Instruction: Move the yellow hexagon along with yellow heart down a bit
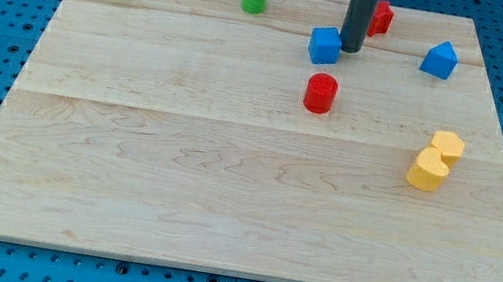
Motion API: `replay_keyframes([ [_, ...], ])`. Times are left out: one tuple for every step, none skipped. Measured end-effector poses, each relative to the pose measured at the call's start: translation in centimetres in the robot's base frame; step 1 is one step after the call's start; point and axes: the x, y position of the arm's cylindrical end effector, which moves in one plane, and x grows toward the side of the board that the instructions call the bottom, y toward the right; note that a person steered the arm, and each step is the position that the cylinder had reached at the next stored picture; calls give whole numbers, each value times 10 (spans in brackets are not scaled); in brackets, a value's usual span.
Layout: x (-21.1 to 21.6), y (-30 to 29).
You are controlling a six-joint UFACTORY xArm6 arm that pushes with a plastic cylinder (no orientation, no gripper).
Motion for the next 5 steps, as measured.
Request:
replay_keyframes([
  [0,-11],
  [1,-27],
  [33,-15],
  [84,14],
  [86,117],
])
